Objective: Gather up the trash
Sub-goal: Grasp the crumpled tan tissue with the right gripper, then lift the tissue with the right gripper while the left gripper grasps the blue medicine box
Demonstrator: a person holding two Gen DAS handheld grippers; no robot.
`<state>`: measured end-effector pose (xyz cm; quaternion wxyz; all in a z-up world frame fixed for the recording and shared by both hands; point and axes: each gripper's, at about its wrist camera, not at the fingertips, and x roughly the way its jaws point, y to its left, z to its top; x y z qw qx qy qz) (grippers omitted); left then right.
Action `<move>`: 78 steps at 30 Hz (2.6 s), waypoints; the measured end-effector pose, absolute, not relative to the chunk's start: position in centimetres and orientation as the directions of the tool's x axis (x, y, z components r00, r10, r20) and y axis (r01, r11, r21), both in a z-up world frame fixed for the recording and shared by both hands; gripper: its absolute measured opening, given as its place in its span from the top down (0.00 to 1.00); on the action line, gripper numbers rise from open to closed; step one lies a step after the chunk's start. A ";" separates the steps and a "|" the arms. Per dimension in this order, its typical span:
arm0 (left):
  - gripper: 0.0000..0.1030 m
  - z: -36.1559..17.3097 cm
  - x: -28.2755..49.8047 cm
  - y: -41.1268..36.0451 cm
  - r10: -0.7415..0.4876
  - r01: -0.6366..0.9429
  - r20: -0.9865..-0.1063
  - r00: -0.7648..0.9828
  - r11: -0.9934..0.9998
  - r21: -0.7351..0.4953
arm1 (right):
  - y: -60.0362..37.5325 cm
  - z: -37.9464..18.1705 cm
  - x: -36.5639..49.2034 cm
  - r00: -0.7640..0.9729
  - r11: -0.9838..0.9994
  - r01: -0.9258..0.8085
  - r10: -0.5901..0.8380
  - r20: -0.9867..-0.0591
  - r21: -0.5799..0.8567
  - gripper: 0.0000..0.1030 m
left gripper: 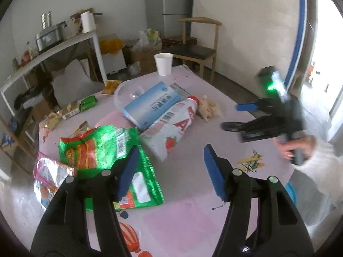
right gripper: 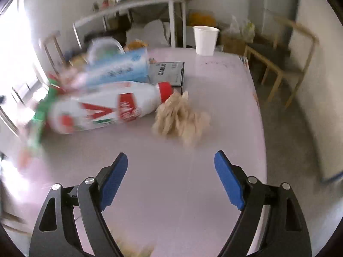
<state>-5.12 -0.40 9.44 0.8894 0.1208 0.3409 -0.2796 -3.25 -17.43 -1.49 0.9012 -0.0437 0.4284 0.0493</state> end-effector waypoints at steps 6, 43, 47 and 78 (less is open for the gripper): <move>0.43 9.9 -3.9 2.2 -0.388 0.509 -0.660 0.643 0.861 -0.010 | -17.2 -2.9 1.7 0.608 0.985 -0.172 0.125 -0.784 0.024 0.32; 0.30 7.8 13.8 -10.6 -0.232 0.725 -0.853 0.468 0.653 0.220 | -23.9 -2.4 -2.6 0.634 0.888 0.016 0.346 -0.692 0.460 0.88; 0.30 5.7 13.3 -12.8 -0.126 0.765 -0.868 0.481 0.543 0.345 | -23.7 -2.2 -2.7 0.635 0.884 0.001 0.361 -0.683 0.468 0.88; 0.19 2.5 14.1 -15.0 -0.152 0.901 -0.973 0.171 0.423 0.093 | -21.7 -3.4 -3.6 0.598 0.834 -0.017 0.451 -0.663 0.551 0.85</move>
